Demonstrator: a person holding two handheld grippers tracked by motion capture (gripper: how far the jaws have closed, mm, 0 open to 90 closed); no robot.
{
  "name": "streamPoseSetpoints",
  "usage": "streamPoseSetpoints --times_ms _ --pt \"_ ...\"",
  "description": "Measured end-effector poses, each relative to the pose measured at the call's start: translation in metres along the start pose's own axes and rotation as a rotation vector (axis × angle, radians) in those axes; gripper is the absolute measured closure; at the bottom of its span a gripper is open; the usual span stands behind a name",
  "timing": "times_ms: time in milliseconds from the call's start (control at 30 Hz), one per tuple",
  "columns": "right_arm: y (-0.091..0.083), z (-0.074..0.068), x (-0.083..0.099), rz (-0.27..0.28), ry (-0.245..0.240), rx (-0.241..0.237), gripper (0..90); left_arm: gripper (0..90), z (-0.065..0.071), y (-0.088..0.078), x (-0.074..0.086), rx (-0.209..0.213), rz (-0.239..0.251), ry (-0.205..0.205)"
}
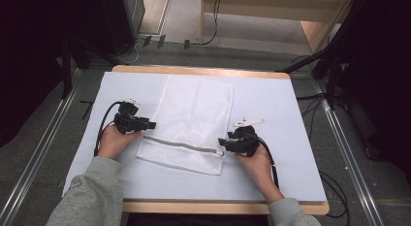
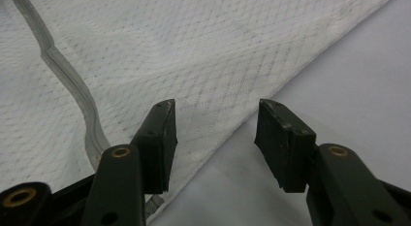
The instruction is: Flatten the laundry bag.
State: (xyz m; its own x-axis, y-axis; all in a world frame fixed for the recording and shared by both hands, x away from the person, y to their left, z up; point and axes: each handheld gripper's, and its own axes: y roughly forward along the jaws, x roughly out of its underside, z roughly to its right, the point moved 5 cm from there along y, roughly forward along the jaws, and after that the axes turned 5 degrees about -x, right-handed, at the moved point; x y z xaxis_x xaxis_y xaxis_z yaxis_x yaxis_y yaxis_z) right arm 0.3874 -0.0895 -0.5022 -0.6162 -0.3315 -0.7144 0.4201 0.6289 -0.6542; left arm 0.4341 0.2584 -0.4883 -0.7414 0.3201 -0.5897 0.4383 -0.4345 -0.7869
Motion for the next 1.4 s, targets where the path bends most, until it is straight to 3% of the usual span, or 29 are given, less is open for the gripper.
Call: streamPoseSetpoints --times_ms 167,233,433,500,633,900,1400 --pt "0.008 0.001 0.001 -0.021 -0.009 0.024 51.9 64.8 0.003 0.002 0.0 -0.025 -0.002 0.024" --pt "0.009 -0.001 0.0 -0.025 -0.014 0.029 54.8 69.3 0.005 0.003 0.001 -0.008 -0.001 0.02" --pt "0.01 -0.001 0.001 -0.035 -0.066 0.092 73.8 84.9 0.005 0.005 0.002 -0.01 -0.007 0.019" --pt "0.01 0.001 0.0 -0.035 -0.051 0.089 80.4 89.5 0.006 0.005 0.002 -0.003 -0.011 0.014" --pt "0.009 0.002 -0.001 -0.053 -0.034 0.054 89.3 90.0 0.005 0.006 0.002 0.042 -0.02 -0.017" --pt "0.005 0.01 -0.004 -0.081 0.006 0.041 90.0 90.0 0.007 0.006 0.002 0.067 -0.029 -0.046" --pt "-0.005 0.03 -0.008 -0.068 0.045 0.06 90.0 90.0 0.025 0.002 0.012 0.098 -0.047 -0.037"
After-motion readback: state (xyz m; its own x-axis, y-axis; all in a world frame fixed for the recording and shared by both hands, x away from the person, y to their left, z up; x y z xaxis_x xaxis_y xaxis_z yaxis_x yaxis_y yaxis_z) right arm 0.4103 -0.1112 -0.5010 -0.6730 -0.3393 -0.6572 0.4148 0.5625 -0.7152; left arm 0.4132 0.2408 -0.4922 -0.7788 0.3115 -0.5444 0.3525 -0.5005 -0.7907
